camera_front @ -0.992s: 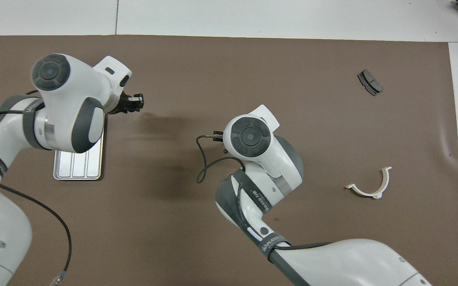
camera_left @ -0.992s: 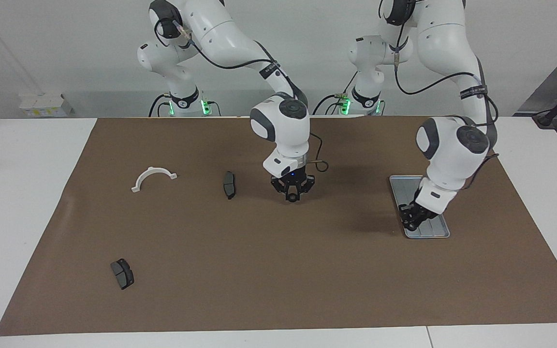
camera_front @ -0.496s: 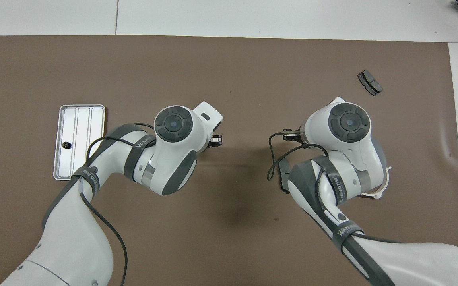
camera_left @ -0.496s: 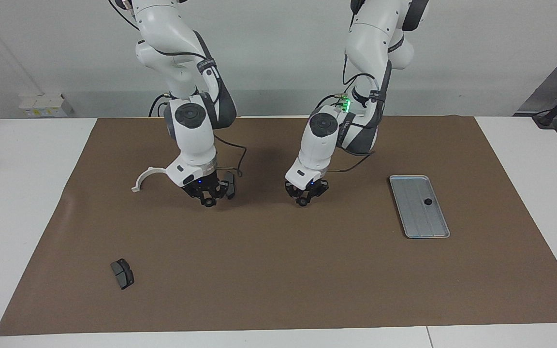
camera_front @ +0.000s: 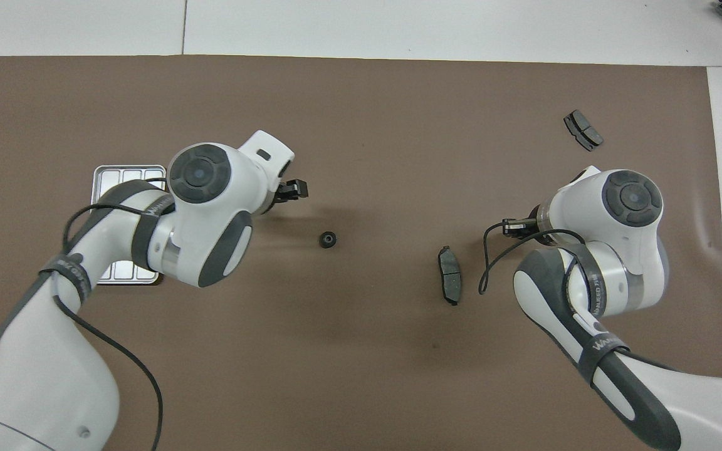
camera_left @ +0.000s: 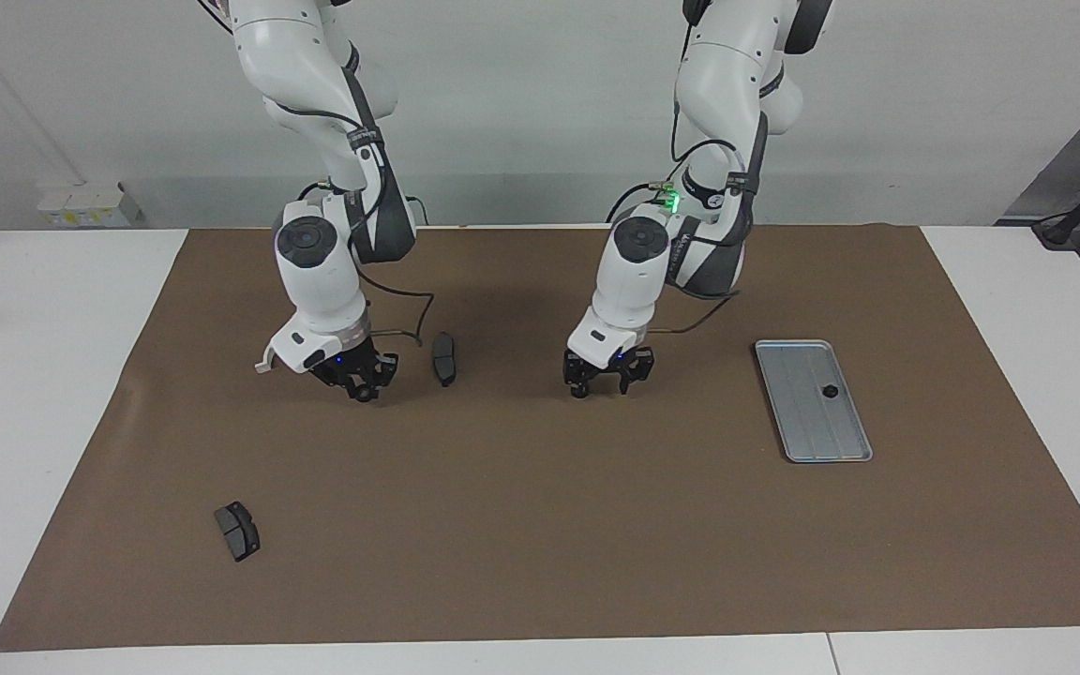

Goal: Place bearing gear from tray to pile

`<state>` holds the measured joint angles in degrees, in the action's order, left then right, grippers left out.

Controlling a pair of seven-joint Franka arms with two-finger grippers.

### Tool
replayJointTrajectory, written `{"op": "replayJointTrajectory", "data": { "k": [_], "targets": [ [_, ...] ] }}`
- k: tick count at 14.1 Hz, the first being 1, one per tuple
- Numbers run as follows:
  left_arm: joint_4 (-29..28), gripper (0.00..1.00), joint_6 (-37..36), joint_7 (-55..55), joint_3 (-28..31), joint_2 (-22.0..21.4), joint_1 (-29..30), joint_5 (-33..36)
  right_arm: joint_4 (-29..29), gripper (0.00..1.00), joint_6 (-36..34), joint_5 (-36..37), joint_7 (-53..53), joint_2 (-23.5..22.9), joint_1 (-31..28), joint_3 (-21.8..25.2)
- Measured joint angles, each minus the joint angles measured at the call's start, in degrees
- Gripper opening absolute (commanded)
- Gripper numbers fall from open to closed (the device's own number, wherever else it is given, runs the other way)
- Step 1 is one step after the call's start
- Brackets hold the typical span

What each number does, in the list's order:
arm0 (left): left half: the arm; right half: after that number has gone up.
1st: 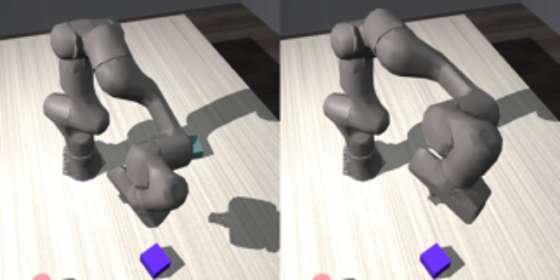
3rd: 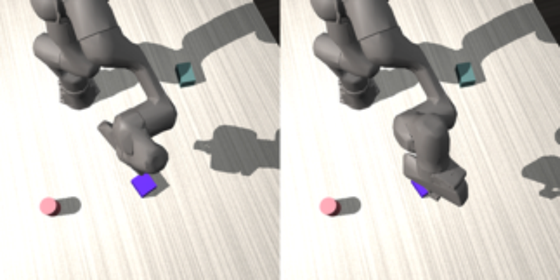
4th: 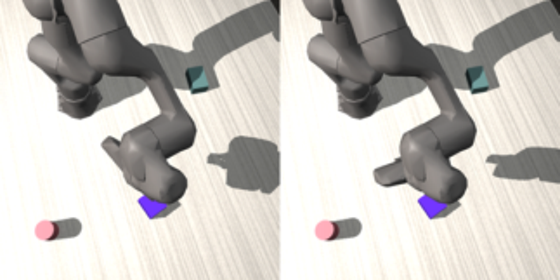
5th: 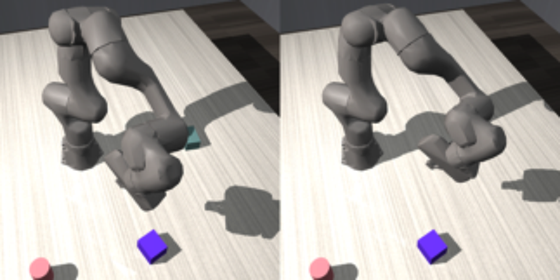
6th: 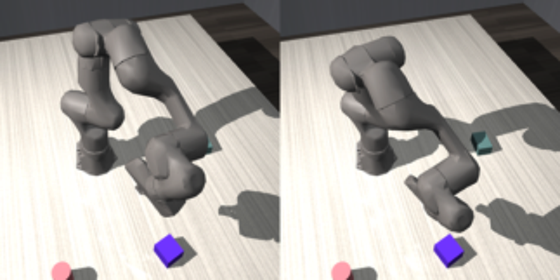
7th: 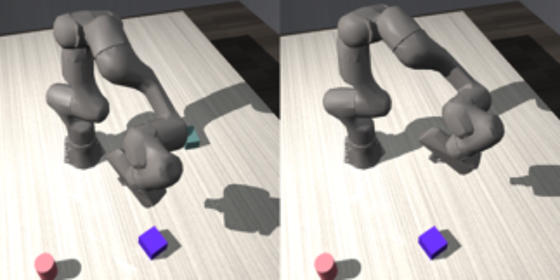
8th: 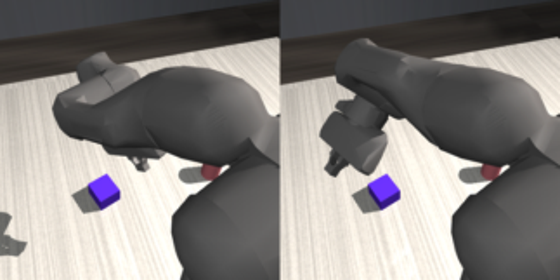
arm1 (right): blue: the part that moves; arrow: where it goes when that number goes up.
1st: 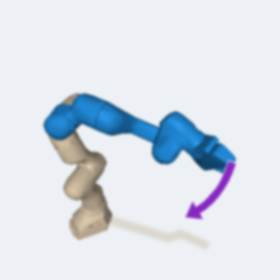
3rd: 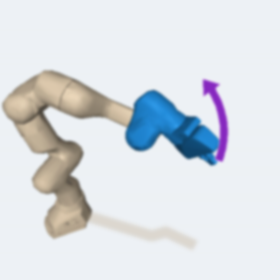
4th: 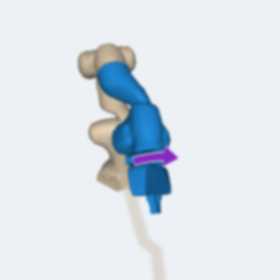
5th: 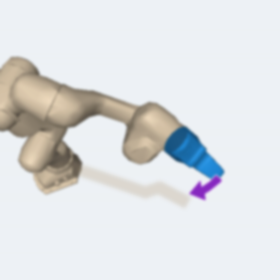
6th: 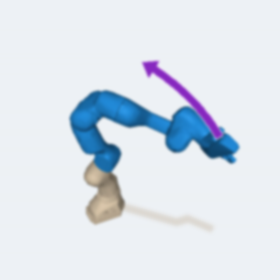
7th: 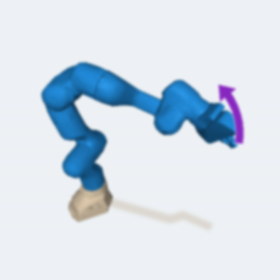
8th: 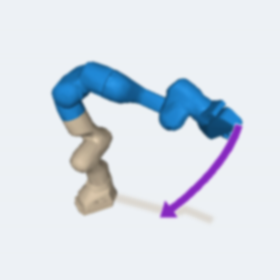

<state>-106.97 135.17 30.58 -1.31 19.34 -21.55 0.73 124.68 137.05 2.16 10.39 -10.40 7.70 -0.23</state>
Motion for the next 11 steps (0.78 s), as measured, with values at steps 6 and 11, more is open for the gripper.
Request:
{"op": "replayJointTrajectory", "data": {
  "k": [6,11],
  "targets": [
    [1.02,1.00,-6.66,-18.40,0.28,-0.61,19.06,0.05,3.22,1.00,3.91,-0.11,-1.60,1.98,-0.45,-0.46],
    [-2.43,0.97,-10.33,-29.71,0.23,-1.81,25.76,0.05,-1.07,1.00,1.73,-0.75,4.98,2.56,5.05,-0.84]
  ]
}}
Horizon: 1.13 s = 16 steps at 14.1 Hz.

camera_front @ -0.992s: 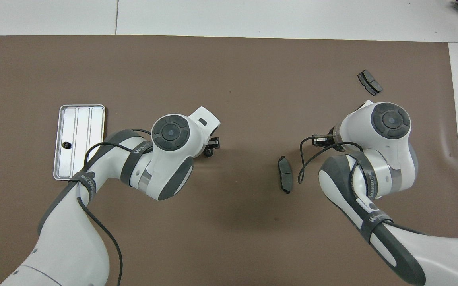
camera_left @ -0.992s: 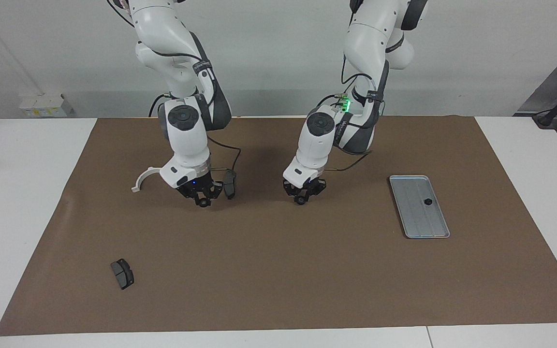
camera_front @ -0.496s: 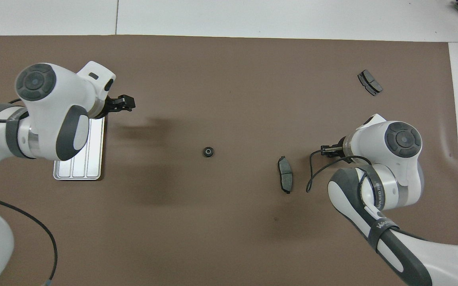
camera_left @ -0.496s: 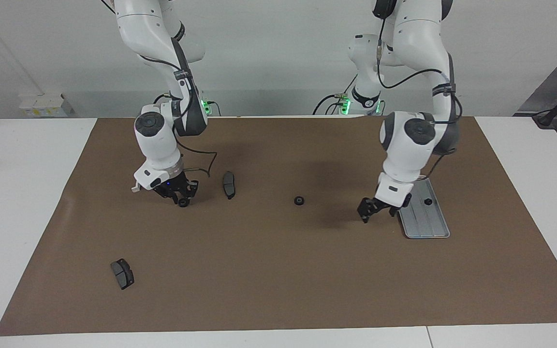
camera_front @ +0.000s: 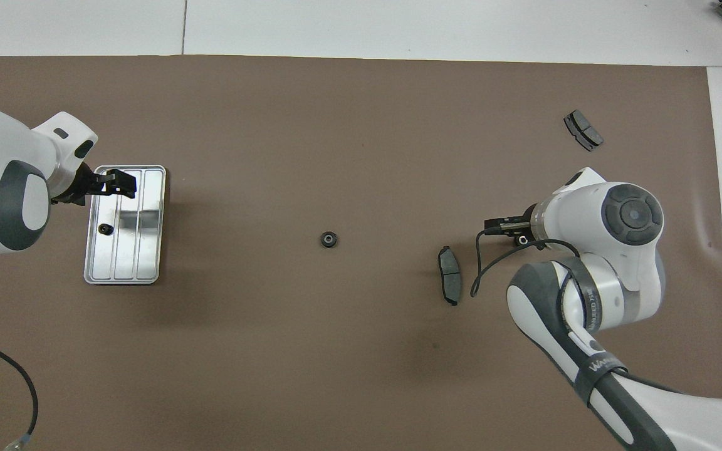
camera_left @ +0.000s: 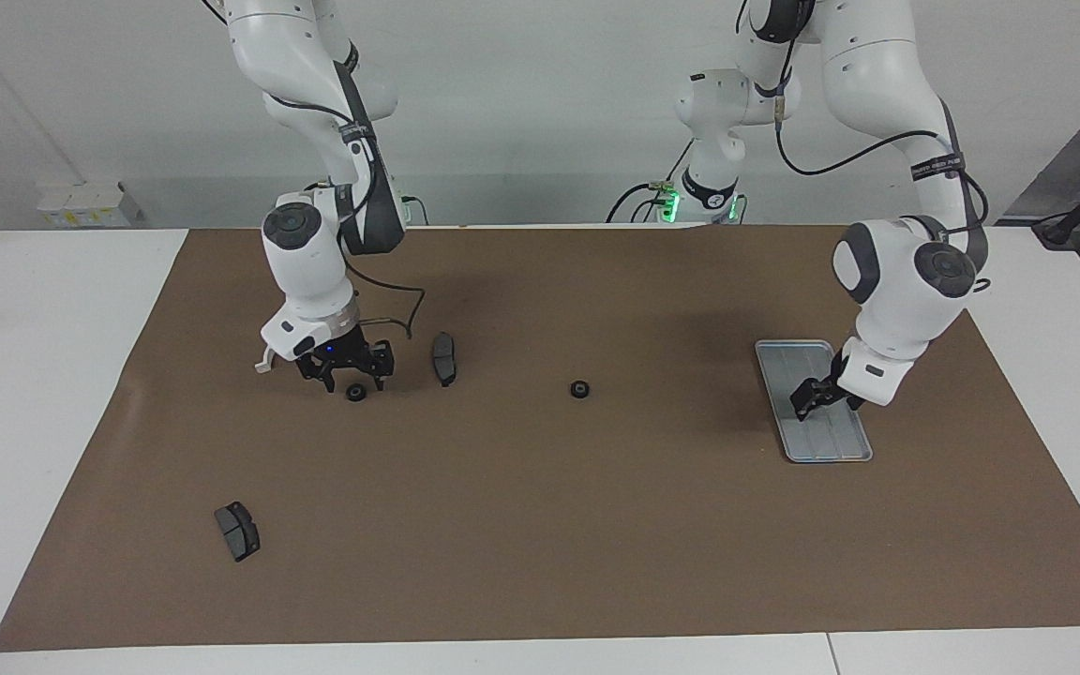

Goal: Place bearing gear from tray to pile

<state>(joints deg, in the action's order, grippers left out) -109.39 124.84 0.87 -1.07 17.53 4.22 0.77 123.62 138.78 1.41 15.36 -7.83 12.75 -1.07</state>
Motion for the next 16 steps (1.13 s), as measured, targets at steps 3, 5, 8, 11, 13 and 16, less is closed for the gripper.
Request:
{"op": "replayJointTrajectory", "data": {
  "k": [3,5,8,11,13,16],
  "targets": [
    [-3.24,0.71,0.27,-0.63,-0.09,-1.17,0.33,0.00,-3.53,1.00,-2.60,-0.02,5.63,-0.72,4.83,-0.11],
    [-5.36,0.62,0.48,-0.63,-0.12,-2.01,0.50,0.00,-6.58,1.00,-3.40,-0.03,10.54,-2.21,8.89,-0.18],
    [-7.57,0.51,2.03,-0.67,-0.11,-2.77,0.91,0.00,-11.19,1.00,-3.94,-0.03,17.09,-5.68,14.58,-0.25],
    [-8.39,0.45,3.50,-0.72,-0.11,-2.89,1.00,0.00,-18.40,1.00,-6.25,0.03,23.41,-11.39,19.37,-0.26],
    [-9.24,0.40,4.90,-0.73,-0.11,-2.91,1.22,0.00,-24.13,1.00,-7.12,0.06,27.32,-16.39,22.36,-0.25],
    [-9.88,0.28,5.85,-0.78,-0.12,-3.06,1.43,0.00,-30.72,1.00,-7.19,0.26,29.94,-22.81,25.01,-0.17]
  ]
}}
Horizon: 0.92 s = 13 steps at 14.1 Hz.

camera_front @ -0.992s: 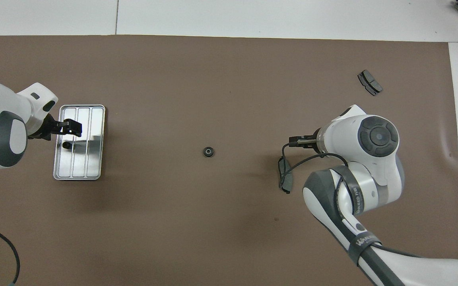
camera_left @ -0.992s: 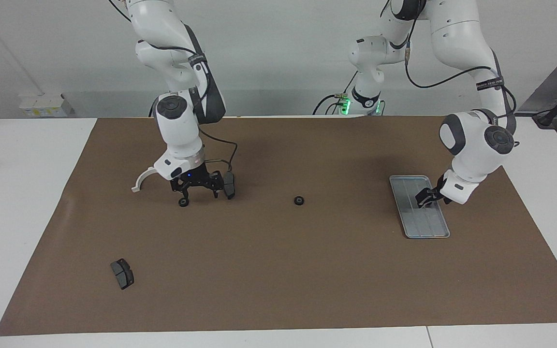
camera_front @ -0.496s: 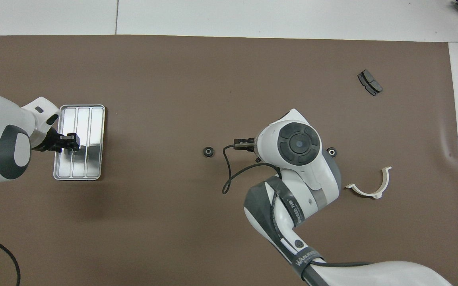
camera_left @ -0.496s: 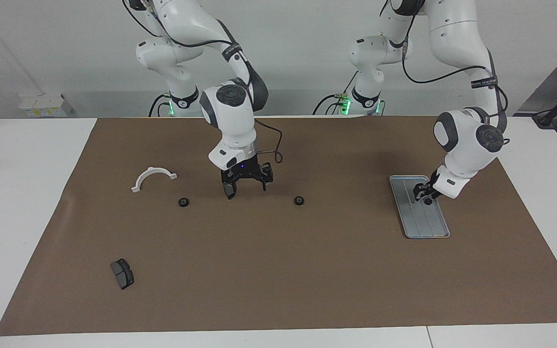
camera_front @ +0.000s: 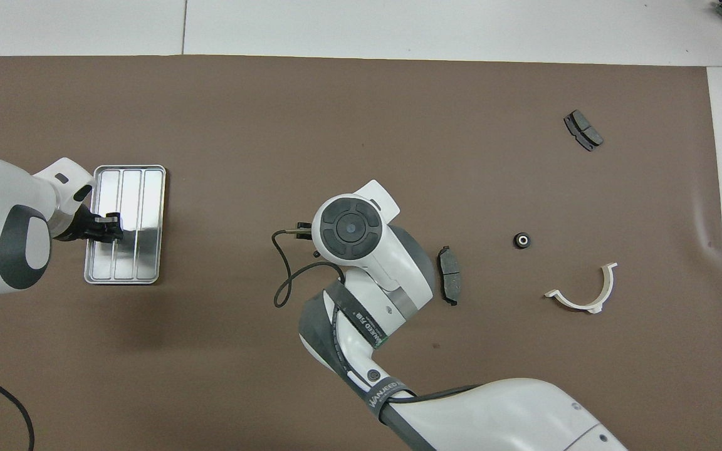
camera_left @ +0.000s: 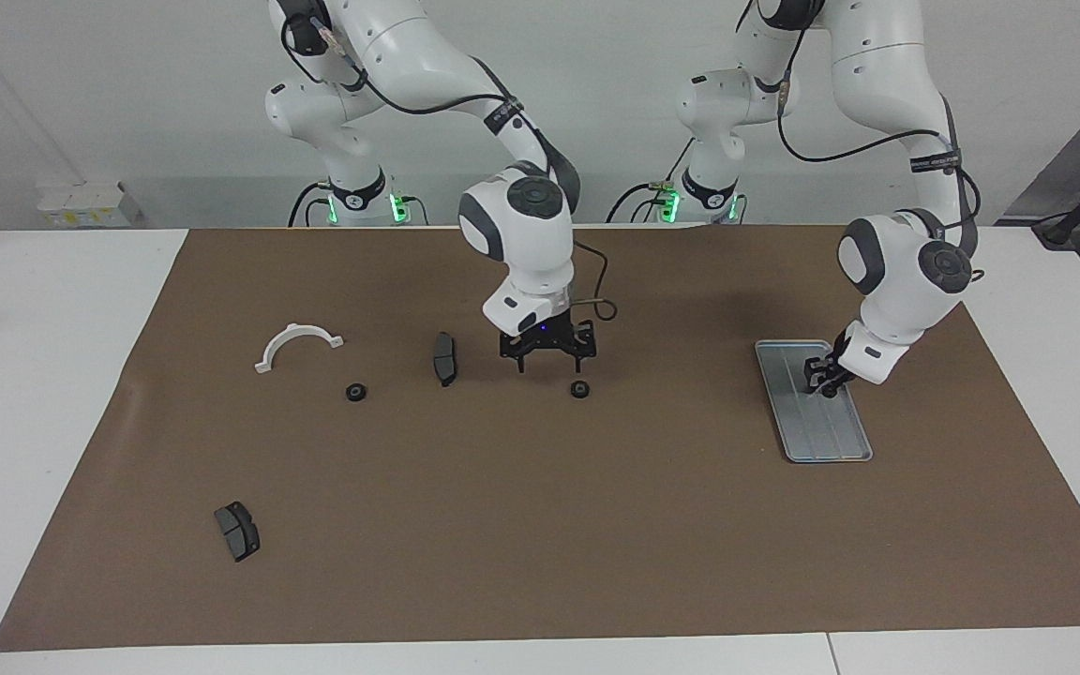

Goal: Place bearing gear from tray to pile

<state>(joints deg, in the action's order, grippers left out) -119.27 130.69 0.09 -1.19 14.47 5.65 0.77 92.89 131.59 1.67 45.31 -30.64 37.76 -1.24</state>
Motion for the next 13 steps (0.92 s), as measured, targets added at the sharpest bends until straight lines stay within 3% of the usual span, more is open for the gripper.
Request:
{"op": "replayJointTrajectory", "data": {
  "k": [2,5,9,11,13],
  "targets": [
    [-0.04,0.19,0.09,-0.01,-0.03,-0.07,0.00,0.00,-2.76,1.00,0.00,1.47,1.33,-2.78,0.90,0.04],
    [-0.03,0.06,0.32,-0.04,-0.05,-0.09,0.00,0.00,-3.28,0.82,-0.01,2.59,1.64,-3.91,1.20,0.04],
    [1.14,0.02,0.76,-0.04,-0.52,-0.10,-0.03,0.00,-2.72,0.69,-0.04,3.44,1.64,-4.25,1.33,0.04],
    [3.23,0.02,0.75,-0.04,-1.18,-0.06,-0.44,-0.01,-2.48,0.47,-0.12,3.52,1.64,-4.33,1.40,0.04],
    [5.61,0.02,0.50,0.07,-1.55,0.17,-2.71,-0.30,-2.37,0.12,-0.18,3.58,1.64,-4.33,1.40,0.05]
  ]
}}
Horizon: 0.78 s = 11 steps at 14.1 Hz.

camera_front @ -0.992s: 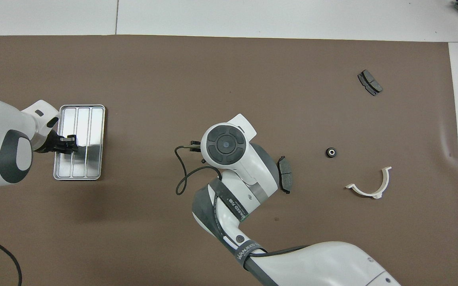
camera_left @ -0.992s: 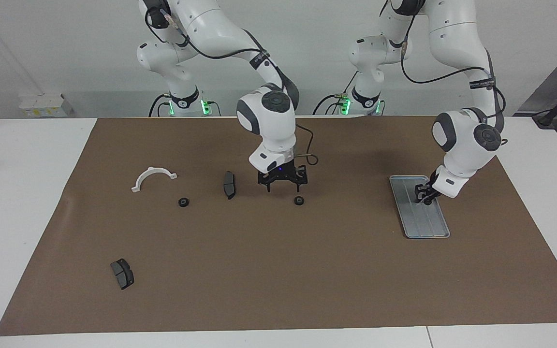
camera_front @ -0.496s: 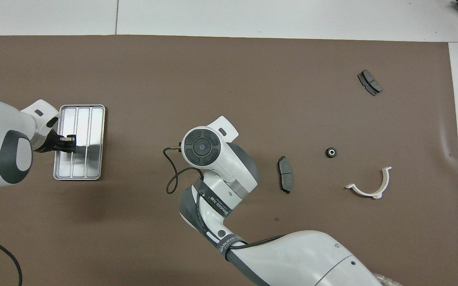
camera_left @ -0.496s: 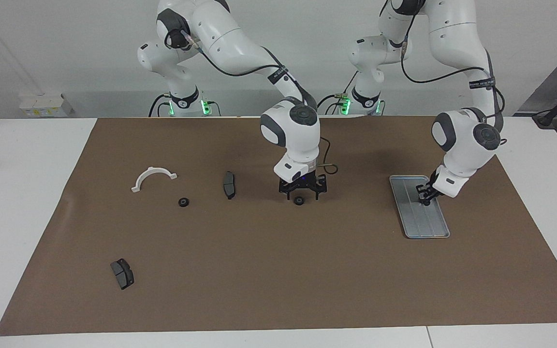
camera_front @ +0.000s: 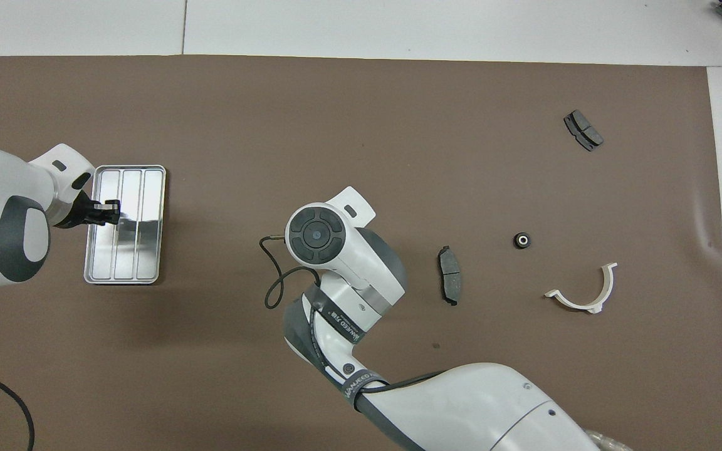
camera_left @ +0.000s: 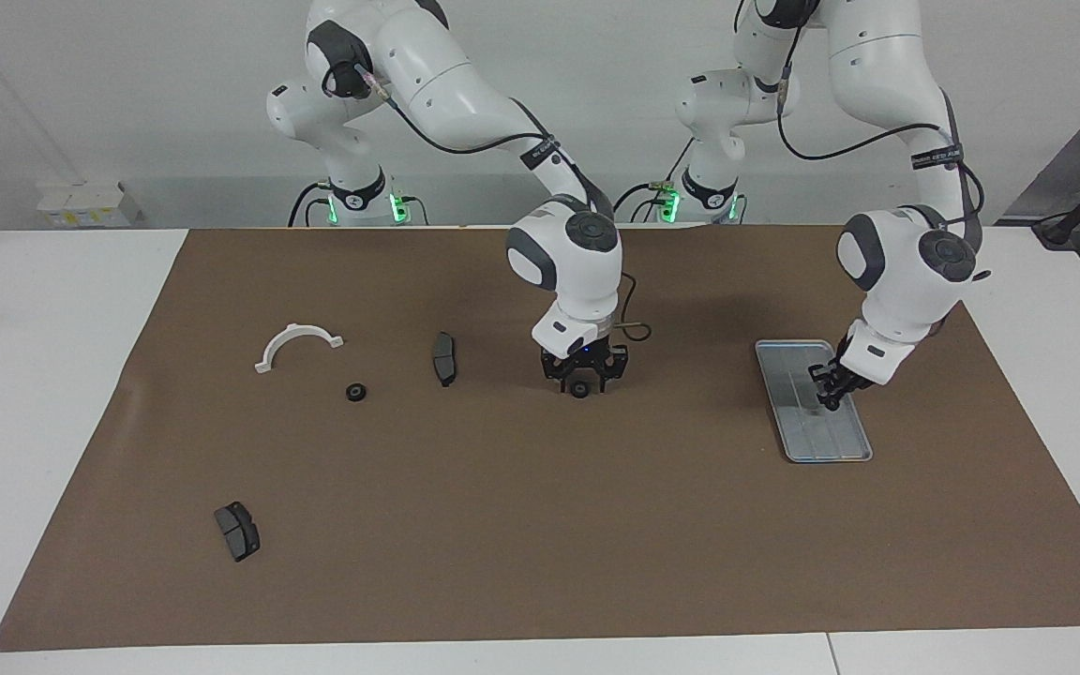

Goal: Place bearing gear from tray to pile

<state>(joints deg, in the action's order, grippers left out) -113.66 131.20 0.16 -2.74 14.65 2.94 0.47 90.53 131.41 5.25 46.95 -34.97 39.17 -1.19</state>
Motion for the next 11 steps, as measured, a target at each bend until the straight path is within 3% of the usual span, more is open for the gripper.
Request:
{"op": "replayJointTrajectory", "data": {
  "k": [1,6,9,11],
  "targets": [
    [0.95,0.02,-0.09,0.65,-0.10,0.20,-1.60,-0.28,0.00,0.00,-0.09,0.04,0.00,0.00,0.00,0.01],
    [2.88,0.02,0.14,14.64,-0.42,0.93,-12.12,-0.65,-0.45,0.00,-0.41,0.81,0.00,0.72,-0.30,0.65],
    [2.95,0.02,1.47,22.60,-0.52,1.14,-18.24,-0.72,0.50,0.00,-2.60,0.97,-1.06,4.61,-3.99,1.31],
    [2.95,0.04,2.23,27.85,-0.62,1.29,-22.97,-0.73,4.19,0.00,-3.42,0.97,-5.48,8.99,-8.37,1.34]
  ]
}}
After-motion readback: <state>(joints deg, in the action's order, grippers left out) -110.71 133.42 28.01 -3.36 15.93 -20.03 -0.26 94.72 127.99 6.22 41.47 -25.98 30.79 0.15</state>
